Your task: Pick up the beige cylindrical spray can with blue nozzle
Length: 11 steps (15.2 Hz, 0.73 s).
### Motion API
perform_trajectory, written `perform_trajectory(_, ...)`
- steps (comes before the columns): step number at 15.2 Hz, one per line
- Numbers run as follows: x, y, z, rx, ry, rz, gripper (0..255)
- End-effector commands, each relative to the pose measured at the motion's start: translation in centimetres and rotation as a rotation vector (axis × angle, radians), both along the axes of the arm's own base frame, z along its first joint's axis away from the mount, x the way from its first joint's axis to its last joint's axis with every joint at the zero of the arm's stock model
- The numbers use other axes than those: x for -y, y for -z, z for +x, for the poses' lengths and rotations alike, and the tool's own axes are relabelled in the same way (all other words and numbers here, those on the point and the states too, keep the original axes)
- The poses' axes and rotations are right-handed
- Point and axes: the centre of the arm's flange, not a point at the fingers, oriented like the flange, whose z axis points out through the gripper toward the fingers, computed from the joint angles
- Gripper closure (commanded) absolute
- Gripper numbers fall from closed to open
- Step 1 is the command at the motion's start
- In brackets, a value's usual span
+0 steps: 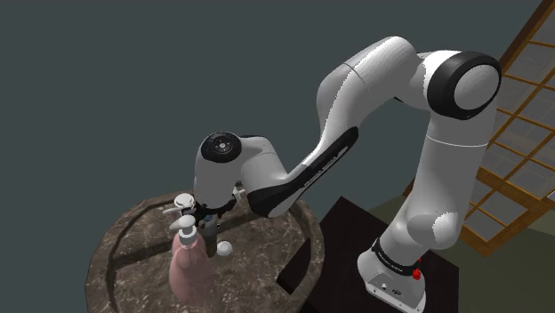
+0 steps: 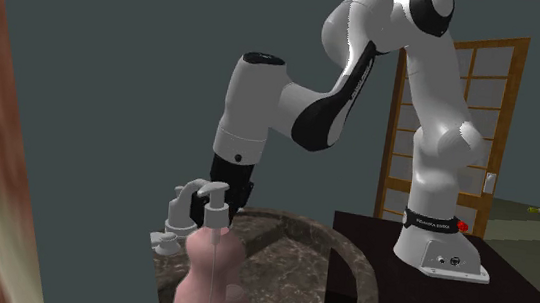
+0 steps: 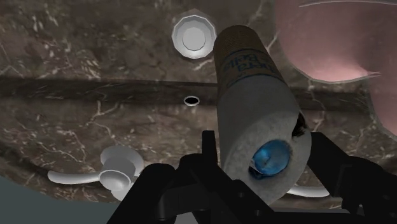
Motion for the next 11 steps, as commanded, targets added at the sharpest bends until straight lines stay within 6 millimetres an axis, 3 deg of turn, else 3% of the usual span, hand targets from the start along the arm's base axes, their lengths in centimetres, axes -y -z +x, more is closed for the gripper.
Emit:
perform_trajectory(1, 0.0, 0.0, 0.0, -0.001, 0.0, -0.001, 255)
perform_trajectory(6, 0.0, 0.1, 0.0, -0.001, 0.0, -0.001, 255)
perform_trajectory(11, 0.0, -2.5, 0.0, -0.001, 0.0, -0.001, 255)
